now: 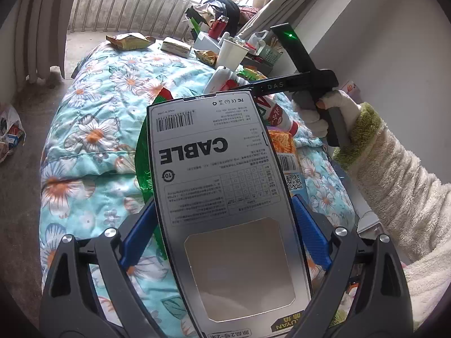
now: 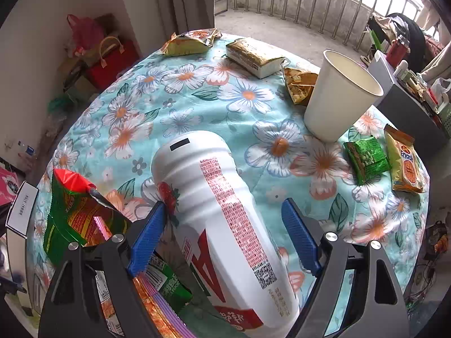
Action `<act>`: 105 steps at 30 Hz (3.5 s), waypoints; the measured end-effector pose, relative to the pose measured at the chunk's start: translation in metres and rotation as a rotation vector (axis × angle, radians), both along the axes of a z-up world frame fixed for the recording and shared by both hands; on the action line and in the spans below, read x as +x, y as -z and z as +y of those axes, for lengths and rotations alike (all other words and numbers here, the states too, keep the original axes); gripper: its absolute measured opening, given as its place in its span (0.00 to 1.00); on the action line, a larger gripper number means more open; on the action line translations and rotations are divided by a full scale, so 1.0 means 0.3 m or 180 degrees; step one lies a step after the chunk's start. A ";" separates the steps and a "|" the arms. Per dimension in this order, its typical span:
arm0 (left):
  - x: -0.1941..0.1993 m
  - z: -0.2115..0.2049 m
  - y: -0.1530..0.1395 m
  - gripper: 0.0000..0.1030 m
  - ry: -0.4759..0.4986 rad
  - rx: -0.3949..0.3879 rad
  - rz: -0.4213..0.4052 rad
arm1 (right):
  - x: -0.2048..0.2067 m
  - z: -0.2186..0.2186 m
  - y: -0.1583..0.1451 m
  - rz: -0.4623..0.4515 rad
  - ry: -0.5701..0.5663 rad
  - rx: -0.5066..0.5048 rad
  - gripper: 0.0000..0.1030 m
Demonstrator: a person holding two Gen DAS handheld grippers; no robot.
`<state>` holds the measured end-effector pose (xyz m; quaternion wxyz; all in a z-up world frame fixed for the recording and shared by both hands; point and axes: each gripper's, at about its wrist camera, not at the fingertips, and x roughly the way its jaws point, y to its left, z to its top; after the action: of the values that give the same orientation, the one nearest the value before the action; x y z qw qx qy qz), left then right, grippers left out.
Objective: Collect trash
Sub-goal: 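Grasp the white AD milk bottle with the right gripper while the left holds the box, then carry the CABLE box and milk bottle over the blue wastebasket with both tools, then open both grippers to drop the box and bottle into the wastebasket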
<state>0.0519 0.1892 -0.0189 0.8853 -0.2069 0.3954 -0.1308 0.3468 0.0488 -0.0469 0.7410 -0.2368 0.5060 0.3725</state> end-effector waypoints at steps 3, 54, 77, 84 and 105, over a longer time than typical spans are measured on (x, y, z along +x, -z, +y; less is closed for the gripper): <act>-0.002 0.013 -0.010 0.85 -0.0006 -0.0041 -0.0064 | 0.000 0.019 0.034 0.0085 -0.0014 -0.0044 0.78; 0.335 -1.014 -0.386 0.85 0.1719 0.0252 -0.0826 | -1.014 -1.655 -0.325 -0.1631 0.3634 0.2765 0.65; 0.885 -2.282 0.104 0.89 0.2244 0.0747 -0.0494 | -0.714 -2.368 0.332 -0.1202 0.5495 0.2913 0.75; 0.999 -2.355 0.400 0.89 0.2173 0.0997 0.0156 | -0.586 -2.426 0.887 0.0234 0.6221 0.2513 0.80; 0.753 -1.815 -0.174 0.89 0.2390 0.0192 -0.0523 | -0.883 -2.123 0.445 -0.0949 0.5796 0.2456 0.80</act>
<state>0.2777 -0.3553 0.0333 0.8102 -0.0104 0.3750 -0.4504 0.0818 -0.5882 -0.1803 0.8261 0.4536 0.2409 -0.2319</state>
